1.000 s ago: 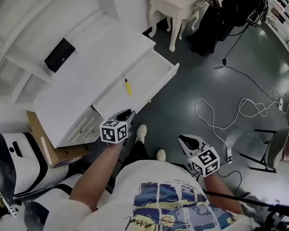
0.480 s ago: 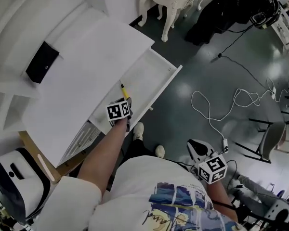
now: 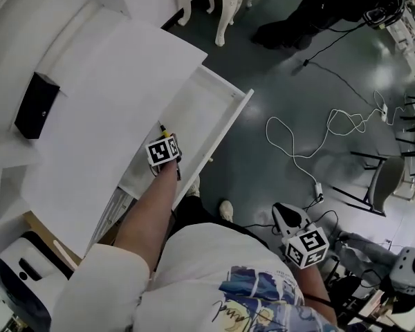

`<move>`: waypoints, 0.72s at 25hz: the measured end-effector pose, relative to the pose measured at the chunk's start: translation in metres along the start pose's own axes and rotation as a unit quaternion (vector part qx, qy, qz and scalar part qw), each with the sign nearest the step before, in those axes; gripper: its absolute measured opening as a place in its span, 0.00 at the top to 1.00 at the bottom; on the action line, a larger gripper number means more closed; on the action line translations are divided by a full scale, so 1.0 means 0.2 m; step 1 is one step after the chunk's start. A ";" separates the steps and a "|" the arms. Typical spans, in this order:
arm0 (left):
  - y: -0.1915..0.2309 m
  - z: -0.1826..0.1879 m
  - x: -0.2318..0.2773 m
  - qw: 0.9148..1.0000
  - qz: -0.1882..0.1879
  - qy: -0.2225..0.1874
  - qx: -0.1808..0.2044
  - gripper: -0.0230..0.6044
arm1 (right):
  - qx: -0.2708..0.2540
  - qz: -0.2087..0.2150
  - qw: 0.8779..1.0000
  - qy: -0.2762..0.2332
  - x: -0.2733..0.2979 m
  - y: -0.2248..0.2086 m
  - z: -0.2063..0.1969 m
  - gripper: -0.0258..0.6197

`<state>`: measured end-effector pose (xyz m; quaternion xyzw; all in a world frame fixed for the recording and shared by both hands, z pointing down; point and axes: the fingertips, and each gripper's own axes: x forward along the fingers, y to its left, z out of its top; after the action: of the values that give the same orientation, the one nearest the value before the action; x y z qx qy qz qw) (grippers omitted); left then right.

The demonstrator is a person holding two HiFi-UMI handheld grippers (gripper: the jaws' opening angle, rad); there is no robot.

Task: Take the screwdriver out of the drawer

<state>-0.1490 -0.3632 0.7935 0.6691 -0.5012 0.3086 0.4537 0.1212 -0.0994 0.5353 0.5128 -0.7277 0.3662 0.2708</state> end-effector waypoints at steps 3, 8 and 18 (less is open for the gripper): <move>0.01 0.00 0.04 1.000 0.010 0.006 0.002 0.73 | 0.006 -0.006 1.000 0.005 0.00 -0.01 -0.01 0.90; 0.04 -0.01 0.08 0.999 0.026 0.022 0.017 0.73 | 0.013 -0.010 1.000 0.012 0.00 -0.02 -0.04 0.90; 0.07 -0.04 0.10 0.997 0.042 0.049 0.034 0.82 | 0.012 -0.008 1.000 0.012 0.00 -0.04 -0.02 0.90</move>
<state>-0.1565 -0.3650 0.8173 0.6460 -0.4955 0.3769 0.4417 0.1288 -0.0979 0.5397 0.5170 -0.7161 0.3789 0.2764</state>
